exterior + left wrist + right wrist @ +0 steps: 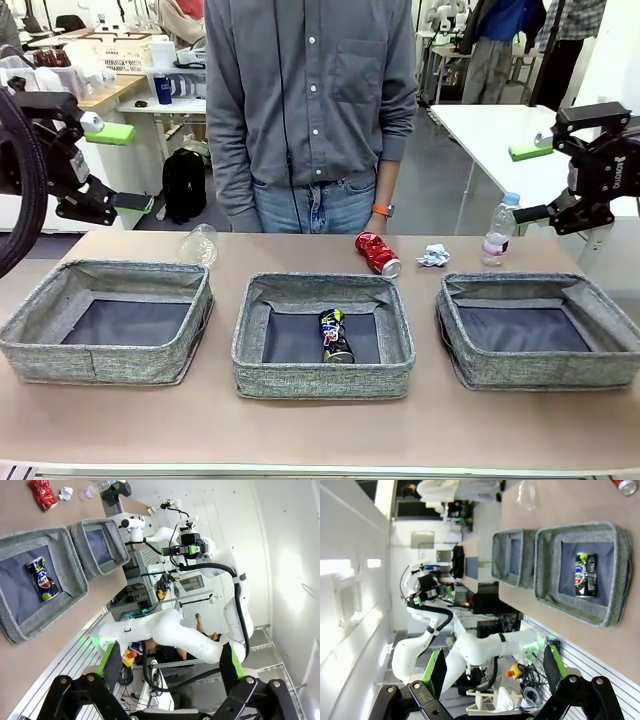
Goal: Sort the waste into the appropriate baskets.
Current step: Pick up the waste item pointed out by the person.
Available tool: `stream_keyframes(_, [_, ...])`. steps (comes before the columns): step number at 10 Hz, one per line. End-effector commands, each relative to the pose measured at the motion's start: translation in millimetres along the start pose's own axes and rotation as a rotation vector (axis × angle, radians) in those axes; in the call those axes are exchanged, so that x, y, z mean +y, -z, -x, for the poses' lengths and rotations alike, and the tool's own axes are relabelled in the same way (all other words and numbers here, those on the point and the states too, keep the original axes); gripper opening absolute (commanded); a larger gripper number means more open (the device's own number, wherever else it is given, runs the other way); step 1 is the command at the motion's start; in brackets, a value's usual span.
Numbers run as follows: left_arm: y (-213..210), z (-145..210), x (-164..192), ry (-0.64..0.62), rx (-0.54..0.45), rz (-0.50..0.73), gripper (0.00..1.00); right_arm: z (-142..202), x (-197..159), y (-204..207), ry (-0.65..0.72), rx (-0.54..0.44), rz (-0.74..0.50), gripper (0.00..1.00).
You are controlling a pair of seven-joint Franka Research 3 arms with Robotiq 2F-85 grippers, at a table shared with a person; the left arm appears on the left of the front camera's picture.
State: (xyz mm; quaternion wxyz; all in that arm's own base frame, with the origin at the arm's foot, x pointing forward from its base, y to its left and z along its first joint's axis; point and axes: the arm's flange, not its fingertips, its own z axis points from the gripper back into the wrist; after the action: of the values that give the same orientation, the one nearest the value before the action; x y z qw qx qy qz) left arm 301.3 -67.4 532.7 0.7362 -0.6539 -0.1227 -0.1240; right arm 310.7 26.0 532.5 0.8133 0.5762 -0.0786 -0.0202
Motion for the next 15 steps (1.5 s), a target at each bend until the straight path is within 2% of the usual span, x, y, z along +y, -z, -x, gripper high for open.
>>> stream_keyframes(1, [3.2,-0.1,-1.2,0.018,-0.010,0.019,1.00,-1.5,3.8,1.5,0.001,-0.006,-0.021,1.00])
stream_keyframes(15, [3.2,-0.1,-1.2,0.018,-0.010,0.019,1.00,-1.5,3.8,1.5,0.001,-0.006,-0.021,1.00])
